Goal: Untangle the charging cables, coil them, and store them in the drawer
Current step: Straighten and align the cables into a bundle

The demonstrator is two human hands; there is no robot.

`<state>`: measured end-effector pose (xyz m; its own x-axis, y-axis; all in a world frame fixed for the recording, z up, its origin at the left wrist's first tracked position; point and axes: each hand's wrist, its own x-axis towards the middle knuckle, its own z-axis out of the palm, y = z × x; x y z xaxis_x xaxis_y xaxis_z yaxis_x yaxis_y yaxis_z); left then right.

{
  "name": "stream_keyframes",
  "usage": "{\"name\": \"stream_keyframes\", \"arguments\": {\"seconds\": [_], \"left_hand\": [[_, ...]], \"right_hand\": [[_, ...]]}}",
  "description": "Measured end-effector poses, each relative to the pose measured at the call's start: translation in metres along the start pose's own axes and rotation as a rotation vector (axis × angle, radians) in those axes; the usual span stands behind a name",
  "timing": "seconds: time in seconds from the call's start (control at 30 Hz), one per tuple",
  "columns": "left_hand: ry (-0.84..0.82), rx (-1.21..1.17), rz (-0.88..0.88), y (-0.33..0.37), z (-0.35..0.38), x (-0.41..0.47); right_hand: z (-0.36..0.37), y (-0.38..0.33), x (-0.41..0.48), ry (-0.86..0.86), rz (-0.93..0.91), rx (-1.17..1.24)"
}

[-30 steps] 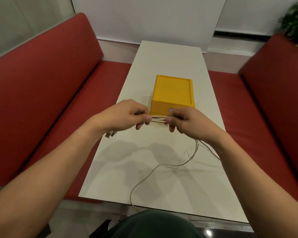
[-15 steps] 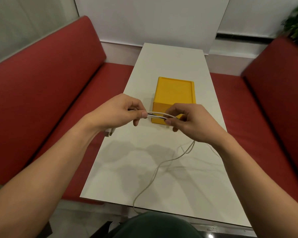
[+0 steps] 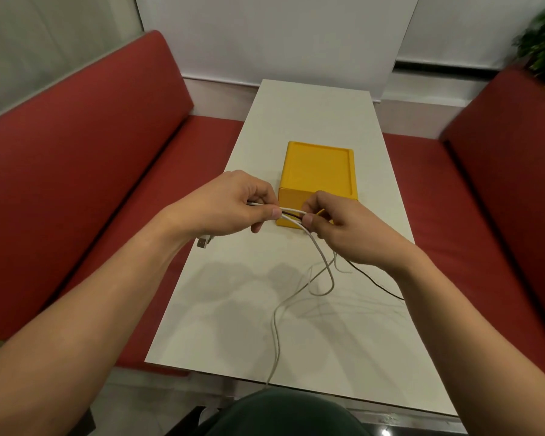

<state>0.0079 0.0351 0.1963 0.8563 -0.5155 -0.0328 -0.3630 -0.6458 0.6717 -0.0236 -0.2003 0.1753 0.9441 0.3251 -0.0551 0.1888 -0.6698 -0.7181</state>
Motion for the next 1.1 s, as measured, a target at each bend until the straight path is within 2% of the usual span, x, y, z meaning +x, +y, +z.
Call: {"name": "stream_keyframes", "arguments": {"seconds": [0.23,0.4,0.67,0.83,1.0,1.1], "left_hand": [[0.094,0.105,-0.030,0.002,-0.001,0.006],[0.100,0.111,-0.041,0.001,0.001,0.005],[0.059,0.071,-0.024,0.003,0.001,0.005],[0.065,0.017,0.003,-0.003,-0.004,0.004],[0.001,-0.014,-0.036,-0.008,-0.002,0.004],[0.020,0.001,-0.059,-0.013,0.002,0.006]], "right_hand": [[0.012,-0.001,0.003,0.138,-0.076,-0.121],[0.009,0.002,0.003,0.059,-0.055,0.060],[0.009,0.006,0.005,0.112,-0.140,-0.157],[0.002,0.008,0.003,0.060,-0.066,0.076],[-0.003,0.013,0.007,0.062,-0.066,-0.112],[-0.001,0.012,0.006,0.094,-0.032,-0.210]]}}
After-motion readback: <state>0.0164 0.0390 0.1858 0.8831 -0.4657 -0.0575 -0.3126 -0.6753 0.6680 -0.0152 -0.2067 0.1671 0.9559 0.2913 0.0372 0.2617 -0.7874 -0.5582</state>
